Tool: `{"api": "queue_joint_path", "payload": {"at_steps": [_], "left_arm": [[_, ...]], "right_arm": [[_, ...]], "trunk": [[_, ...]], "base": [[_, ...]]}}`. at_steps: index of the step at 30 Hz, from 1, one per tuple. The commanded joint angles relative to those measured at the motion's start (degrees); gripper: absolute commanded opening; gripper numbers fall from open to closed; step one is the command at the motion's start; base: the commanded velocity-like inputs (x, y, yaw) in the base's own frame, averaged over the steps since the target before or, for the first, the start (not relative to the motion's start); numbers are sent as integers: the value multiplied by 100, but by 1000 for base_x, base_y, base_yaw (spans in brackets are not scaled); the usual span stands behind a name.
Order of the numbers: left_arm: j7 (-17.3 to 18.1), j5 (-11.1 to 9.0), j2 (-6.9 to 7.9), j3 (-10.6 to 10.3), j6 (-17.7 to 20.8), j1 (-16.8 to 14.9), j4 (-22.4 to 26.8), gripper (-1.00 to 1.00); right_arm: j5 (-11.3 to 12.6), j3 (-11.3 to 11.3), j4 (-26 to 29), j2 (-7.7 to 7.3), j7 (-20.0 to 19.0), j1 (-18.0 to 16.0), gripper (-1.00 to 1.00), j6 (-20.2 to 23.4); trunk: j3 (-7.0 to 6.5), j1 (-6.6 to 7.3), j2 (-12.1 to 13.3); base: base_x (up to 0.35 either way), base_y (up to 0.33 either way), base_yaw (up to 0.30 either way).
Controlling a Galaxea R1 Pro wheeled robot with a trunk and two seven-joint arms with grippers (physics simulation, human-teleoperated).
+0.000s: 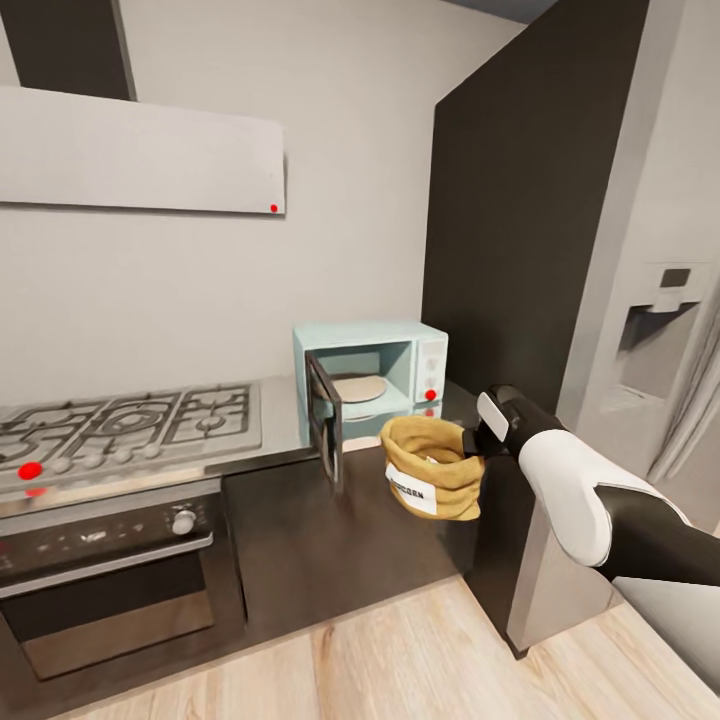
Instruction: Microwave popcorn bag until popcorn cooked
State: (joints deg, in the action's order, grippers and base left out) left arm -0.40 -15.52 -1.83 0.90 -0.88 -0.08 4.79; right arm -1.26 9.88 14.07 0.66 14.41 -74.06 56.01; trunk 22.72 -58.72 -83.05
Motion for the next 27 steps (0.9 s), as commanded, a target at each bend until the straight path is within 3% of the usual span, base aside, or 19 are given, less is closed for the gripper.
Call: {"api": "queue_joint_path", "payload": {"at_steps": [1,15,21,27], "left_arm": [[-4,-23,-1,7,-9,-1,4,100],[-4,-21,-1,8,-9,-1,-2,100],[-4,-21,-1,13,-9,-1,-4,100],[-4,-21,-1,15,-9,-1,-4,100]], "right_arm": [[-10,49,8,5,27,-3,-100,23],[-75,27,138,6,36,-3,-100,77],[-103,13,214,34,60,-3,-100,399],[-96,20,1315,34,63,-3,-100,399]], "trunk": [[6,-1,-3],[6,-1,-3],[6,-1,-3],[6,-1,-3]], "base": [[47,0,0],[4,0,0],[0,0,0],[0,0,0]]}}
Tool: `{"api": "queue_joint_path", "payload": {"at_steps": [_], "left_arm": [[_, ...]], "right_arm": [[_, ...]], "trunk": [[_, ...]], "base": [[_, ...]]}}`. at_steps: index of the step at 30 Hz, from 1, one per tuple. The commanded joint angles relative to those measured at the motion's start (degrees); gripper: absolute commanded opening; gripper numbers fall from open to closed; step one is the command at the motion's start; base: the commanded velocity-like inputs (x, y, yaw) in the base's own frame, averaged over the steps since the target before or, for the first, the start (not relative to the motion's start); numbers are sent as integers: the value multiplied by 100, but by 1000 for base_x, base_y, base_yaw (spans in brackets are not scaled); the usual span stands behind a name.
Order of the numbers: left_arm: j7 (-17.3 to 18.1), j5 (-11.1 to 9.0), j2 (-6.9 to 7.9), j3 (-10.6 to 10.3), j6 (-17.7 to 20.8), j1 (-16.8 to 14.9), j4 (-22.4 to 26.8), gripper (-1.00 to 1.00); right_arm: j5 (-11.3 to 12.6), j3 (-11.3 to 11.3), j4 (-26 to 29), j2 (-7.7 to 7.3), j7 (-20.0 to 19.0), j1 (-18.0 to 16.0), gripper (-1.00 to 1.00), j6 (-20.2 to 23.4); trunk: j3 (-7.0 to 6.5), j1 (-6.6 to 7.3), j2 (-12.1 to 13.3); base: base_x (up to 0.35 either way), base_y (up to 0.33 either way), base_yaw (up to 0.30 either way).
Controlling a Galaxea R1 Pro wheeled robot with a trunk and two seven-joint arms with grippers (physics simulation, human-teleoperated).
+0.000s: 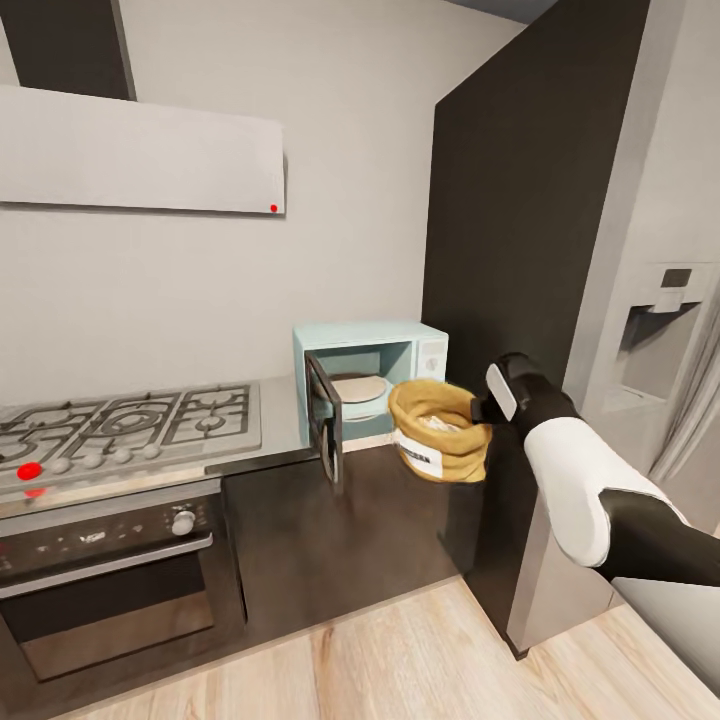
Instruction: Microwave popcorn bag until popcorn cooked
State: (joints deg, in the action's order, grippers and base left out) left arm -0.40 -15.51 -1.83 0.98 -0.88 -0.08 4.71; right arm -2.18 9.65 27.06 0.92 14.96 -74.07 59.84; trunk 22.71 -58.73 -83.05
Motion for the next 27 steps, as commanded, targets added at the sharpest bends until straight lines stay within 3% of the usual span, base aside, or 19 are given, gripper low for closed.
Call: {"api": "queue_joint_path", "payload": {"at_steps": [1,8,11,16,27], "left_arm": [[-4,-23,-1,7,-9,-1,3,100],[-4,-23,-1,7,-9,-1,3,100],[-4,-23,-1,7,-9,-1,3,100],[-4,-23,-1,7,-9,-1,3,100],[-4,-23,-1,7,-9,-1,3,100]], "right_arm": [[-3,44,185,6,7,-2,-100,16],[1,37,408,4,27,-2,-100,16],[22,37,311,10,105,-63,-100,16],[38,45,-455,127,275,-650,-100,16],[97,101,-480,137,228,-712,-100,16]], "trunk": [[7,0,-3],[7,0,-3],[7,0,-3],[7,0,-3],[7,0,-3]], "base": [[0,0,0],[0,0,0],[0,0,0],[0,0,0],[0,0,0]]}}
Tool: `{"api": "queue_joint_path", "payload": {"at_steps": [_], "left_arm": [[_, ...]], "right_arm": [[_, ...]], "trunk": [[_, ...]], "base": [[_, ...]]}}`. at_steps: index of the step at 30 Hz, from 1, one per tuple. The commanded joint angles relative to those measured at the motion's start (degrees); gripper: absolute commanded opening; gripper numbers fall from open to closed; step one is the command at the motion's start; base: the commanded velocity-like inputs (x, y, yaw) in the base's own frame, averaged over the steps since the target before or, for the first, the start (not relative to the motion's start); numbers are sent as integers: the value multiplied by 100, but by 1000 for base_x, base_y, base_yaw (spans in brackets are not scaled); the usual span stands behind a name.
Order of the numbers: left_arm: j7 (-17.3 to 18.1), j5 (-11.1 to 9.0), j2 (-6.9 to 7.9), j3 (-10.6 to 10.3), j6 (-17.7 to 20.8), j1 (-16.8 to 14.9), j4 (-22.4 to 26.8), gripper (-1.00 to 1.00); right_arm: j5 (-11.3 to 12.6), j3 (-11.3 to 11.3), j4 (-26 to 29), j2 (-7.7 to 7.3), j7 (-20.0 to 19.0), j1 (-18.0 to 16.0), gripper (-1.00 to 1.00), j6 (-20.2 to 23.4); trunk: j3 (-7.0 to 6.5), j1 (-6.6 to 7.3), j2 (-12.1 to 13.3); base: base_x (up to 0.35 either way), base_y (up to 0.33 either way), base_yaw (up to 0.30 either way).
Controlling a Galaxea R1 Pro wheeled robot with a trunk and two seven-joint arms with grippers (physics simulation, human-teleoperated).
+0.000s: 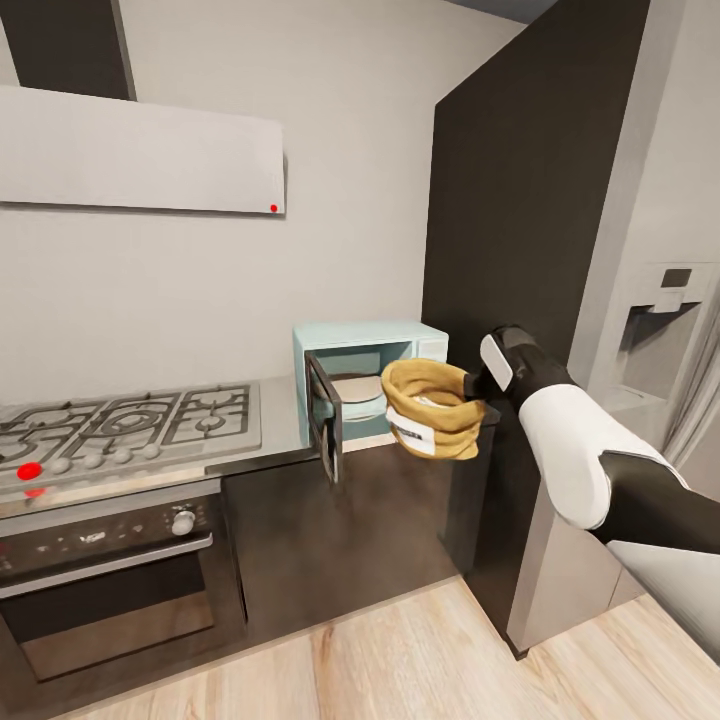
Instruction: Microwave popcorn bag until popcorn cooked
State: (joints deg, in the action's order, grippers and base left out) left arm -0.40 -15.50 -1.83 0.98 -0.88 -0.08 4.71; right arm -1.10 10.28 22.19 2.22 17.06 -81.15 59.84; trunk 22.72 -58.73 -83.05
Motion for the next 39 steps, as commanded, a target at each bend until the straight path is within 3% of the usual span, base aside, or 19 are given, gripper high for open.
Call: {"api": "queue_joint_path", "payload": {"at_steps": [1,6,8,19,35,39], "left_arm": [[-4,-23,-1,7,-9,-1,3,100],[-4,-23,-1,7,-9,-1,3,100],[-4,-23,-1,7,-9,-1,3,100],[1,-21,-1,7,-9,-1,12,100],[-3,-23,-1,-1,-9,-1,12,100],[-4,-23,-1,-1,-9,-1,12,100]], "right_arm": [[-5,49,19,6,0,-5,-100,16],[8,319,37,16,-35,-5,-100,16],[6,350,36,98,-34,-5,-100,16],[5,370,40,179,-36,-5,-100,16],[9,361,-29,192,-11,-1,-100,16],[17,361,-46,472,-10,49,-100,16]], "trunk": [[6,0,-3],[6,0,-3],[6,0,-3],[6,0,-3],[6,0,-3],[6,0,-3]], "base": [[0,0,0],[0,0,0],[0,0,0],[6,0,0],[237,0,0],[158,0,0]]}}
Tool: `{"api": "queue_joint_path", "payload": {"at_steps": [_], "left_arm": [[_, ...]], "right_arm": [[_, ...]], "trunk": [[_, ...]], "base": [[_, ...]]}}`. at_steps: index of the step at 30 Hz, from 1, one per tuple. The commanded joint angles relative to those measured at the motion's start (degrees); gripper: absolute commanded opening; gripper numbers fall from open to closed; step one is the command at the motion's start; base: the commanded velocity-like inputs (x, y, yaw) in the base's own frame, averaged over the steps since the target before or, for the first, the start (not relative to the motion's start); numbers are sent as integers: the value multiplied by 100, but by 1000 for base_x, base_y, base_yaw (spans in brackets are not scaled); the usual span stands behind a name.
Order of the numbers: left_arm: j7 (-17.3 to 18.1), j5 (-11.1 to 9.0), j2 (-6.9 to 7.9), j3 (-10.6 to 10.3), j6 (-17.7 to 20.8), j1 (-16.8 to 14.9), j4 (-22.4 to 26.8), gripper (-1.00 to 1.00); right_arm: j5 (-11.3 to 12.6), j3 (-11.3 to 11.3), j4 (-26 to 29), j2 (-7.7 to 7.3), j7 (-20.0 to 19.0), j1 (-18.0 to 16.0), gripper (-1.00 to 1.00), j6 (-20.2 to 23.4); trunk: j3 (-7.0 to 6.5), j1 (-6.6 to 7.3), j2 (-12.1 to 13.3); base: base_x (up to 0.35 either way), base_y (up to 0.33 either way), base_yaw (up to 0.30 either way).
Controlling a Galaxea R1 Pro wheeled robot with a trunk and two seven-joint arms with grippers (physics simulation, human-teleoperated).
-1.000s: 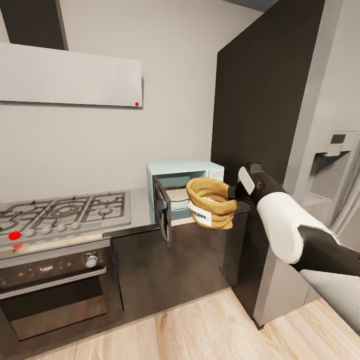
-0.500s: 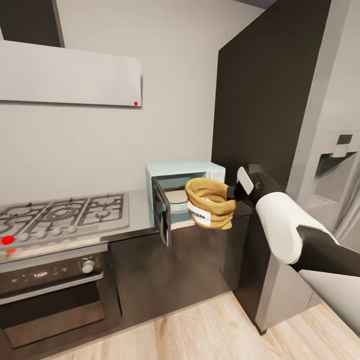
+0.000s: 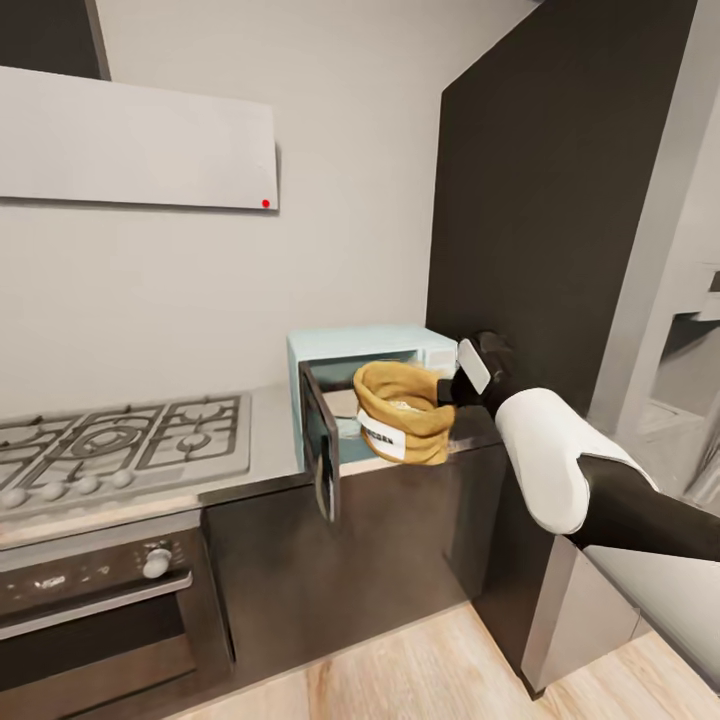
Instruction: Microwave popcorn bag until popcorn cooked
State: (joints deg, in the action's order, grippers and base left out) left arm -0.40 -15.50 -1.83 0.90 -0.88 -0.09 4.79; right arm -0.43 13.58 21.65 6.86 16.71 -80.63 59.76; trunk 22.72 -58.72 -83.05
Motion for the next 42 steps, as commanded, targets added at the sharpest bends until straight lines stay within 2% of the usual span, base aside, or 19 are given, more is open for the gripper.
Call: {"api": "queue_joint_path", "payload": {"at_steps": [1,5,22,34,42], "left_arm": [[-4,-23,-1,7,-9,0,4,100],[-1,-23,-1,7,-9,0,4,100],[-4,-23,-1,9,-9,0,4,100],[-1,-23,7,7,-9,0,4,100],[-2,-23,8,8,-9,0,4,100]], "right_arm": [[-48,31,7,46,25,8,-100,24],[-50,31,6,93,25,27,-100,24],[-78,19,27,48,27,29,-100,24],[-96,13,0,60,68,29,-100,24],[-117,13,-571,36,46,31,-100,24]], "trunk": [[6,-1,-3],[6,-1,-3],[6,-1,-3],[6,-1,-3],[6,-1,-3]], "base": [[72,0,0],[17,0,0],[2,0,0],[212,0,0],[135,0,0]]}}
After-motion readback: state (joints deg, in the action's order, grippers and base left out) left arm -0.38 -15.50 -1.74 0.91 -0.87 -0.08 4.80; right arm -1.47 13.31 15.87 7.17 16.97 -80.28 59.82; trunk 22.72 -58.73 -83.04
